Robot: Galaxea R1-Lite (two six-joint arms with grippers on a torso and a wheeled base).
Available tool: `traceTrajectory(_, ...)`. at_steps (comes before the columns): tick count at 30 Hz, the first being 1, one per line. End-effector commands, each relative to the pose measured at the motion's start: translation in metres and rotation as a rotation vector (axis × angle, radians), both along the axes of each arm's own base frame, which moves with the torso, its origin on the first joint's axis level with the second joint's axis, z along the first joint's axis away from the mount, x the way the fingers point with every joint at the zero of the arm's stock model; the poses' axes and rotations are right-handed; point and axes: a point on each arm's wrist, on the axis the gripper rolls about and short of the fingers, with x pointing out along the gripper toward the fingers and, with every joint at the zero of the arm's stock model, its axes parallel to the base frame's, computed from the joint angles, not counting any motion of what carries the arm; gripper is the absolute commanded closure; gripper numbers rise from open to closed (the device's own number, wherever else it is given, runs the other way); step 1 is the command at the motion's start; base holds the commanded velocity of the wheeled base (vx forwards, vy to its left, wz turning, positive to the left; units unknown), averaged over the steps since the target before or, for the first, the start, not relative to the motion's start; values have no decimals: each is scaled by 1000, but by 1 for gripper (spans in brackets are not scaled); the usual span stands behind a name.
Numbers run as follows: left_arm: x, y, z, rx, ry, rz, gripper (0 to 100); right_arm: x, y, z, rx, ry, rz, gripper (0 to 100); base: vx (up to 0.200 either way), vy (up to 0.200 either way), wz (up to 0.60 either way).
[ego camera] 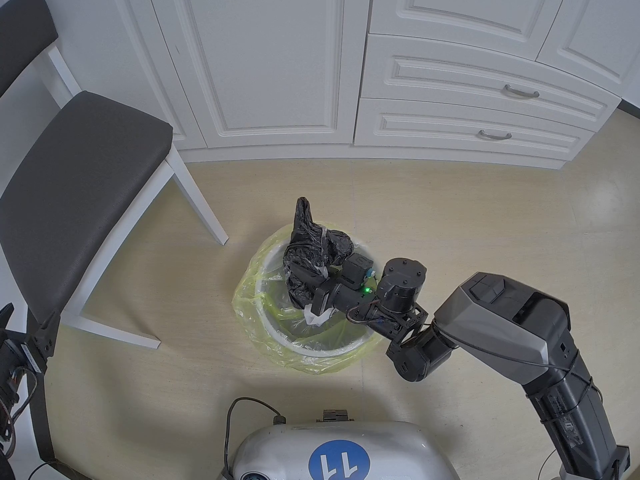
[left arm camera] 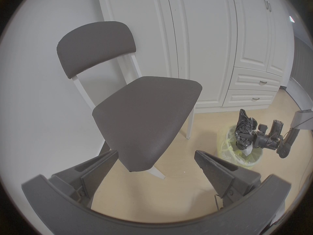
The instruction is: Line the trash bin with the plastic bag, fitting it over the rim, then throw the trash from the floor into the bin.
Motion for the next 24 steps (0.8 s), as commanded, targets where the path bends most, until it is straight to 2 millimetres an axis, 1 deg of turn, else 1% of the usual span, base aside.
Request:
traceTrajectory(1,-8,-3,5,18,-51,-1,0,-1,6,-14,-8,18,-9,100,0,0,0)
traceTrajectory(2,-9,-3,7,24,-63,-2,0,1,8,-22,-12,22,-23,100,0,0,0)
traceTrajectory(5,-8,-3,10,28,-71,-1,0,10,11,-21,6,3,-37,100,0,0,0)
traceTrajectory(7,-8,-3,10,30,-71,-1,0,11,12,-20,8,1,-41,100,0,0,0)
traceTrajectory(9,-9,-3,9,32,-72,-4,0,22,17,-14,38,-11,-115,100,0,0,0)
traceTrajectory(13,-11,-5,9,54,-77,-9,0,34,25,-9,81,-39,-187,100,0,0,0)
traceTrajectory(15,-13,-5,11,58,-87,-9,0,38,28,-3,104,-54,-209,100,0,0,0)
traceTrajectory(19,-13,-5,12,61,-92,-9,0,38,31,3,121,-64,-234,100,0,0,0)
traceTrajectory(24,-13,-5,10,58,-87,-10,0,28,31,0,92,-39,-225,100,0,0,0)
